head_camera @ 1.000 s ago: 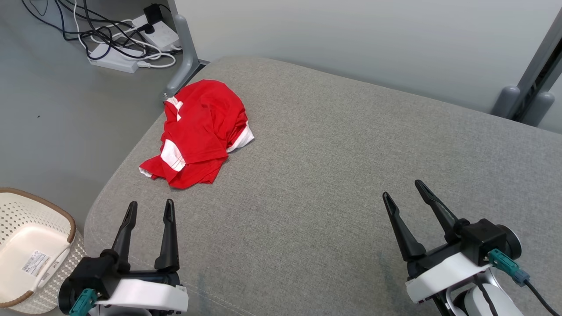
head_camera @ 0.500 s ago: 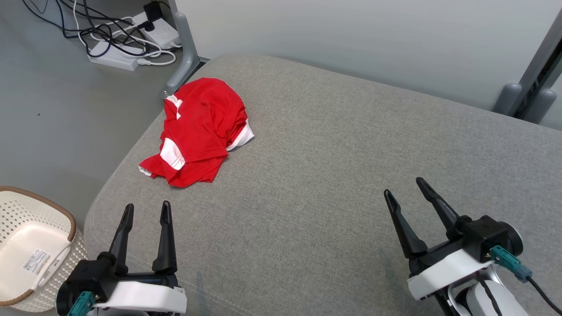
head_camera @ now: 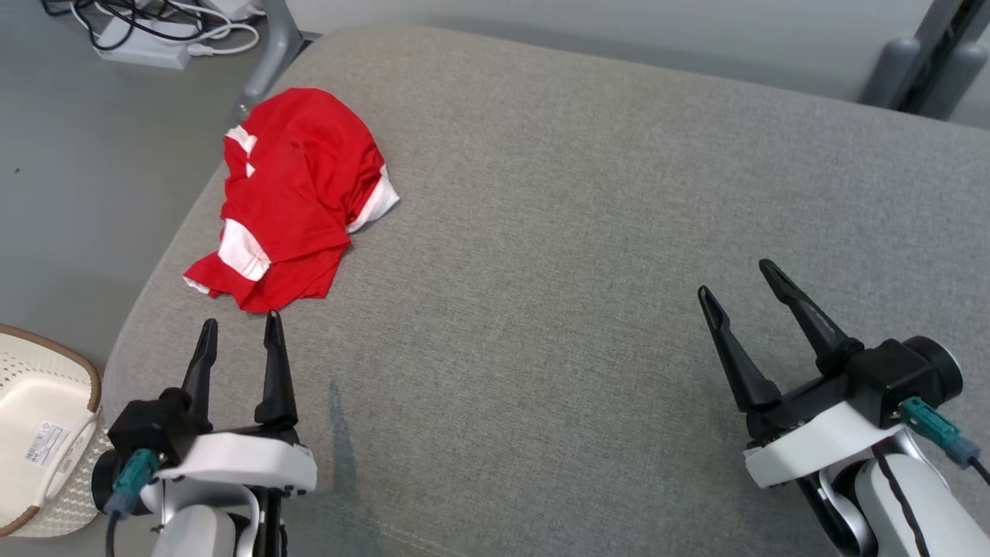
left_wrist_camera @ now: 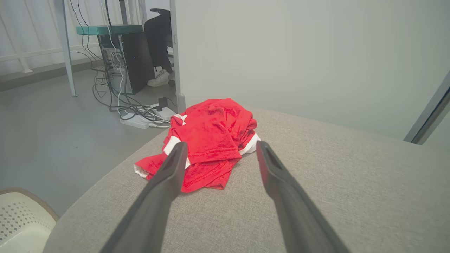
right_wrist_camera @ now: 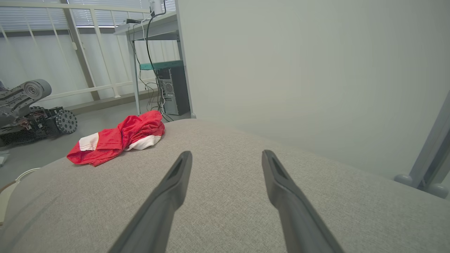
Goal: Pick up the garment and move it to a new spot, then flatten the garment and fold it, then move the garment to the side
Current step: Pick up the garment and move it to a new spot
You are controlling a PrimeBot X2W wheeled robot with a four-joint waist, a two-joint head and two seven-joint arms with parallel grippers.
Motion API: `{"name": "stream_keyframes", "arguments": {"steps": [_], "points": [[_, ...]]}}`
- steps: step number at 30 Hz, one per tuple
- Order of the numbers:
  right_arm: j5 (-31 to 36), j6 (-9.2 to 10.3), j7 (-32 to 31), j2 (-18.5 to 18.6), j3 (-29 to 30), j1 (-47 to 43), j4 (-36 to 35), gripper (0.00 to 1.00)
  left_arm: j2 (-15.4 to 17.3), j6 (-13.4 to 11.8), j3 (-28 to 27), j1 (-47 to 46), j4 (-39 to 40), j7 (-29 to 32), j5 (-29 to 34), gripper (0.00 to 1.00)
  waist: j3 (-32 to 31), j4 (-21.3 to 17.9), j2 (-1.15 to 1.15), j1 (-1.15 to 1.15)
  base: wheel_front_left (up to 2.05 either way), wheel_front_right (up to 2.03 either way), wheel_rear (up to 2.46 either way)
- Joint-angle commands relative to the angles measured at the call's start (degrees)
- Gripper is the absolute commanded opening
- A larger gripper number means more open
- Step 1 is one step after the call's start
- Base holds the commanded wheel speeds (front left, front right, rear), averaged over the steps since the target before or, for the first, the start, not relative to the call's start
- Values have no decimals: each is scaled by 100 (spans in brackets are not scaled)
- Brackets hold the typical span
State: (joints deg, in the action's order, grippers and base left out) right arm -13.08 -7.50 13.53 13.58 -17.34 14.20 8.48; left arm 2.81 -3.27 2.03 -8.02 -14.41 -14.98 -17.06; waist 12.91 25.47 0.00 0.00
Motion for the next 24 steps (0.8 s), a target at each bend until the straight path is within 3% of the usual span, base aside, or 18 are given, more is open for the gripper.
{"name": "stream_keyframes", "arguments": {"steps": [1, 12, 24], "points": [[26, 3, -19, 61, 12, 80, -50, 100, 21, -41, -43, -133, -37, -18, 4, 100, 273, -195, 0, 0, 0, 0, 0], [142, 3, -352, 364, 194, 269, -853, 100, 363, 142, -628, -1933, -1452, 104, -300, 100, 1114, -589, 0, 0, 0, 0, 0], [190, 3, -471, 452, 265, 382, -1139, 100, 827, 309, -613, -3362, -2963, 686, -448, 100, 1564, -851, 0, 0, 0, 0, 0]]}}
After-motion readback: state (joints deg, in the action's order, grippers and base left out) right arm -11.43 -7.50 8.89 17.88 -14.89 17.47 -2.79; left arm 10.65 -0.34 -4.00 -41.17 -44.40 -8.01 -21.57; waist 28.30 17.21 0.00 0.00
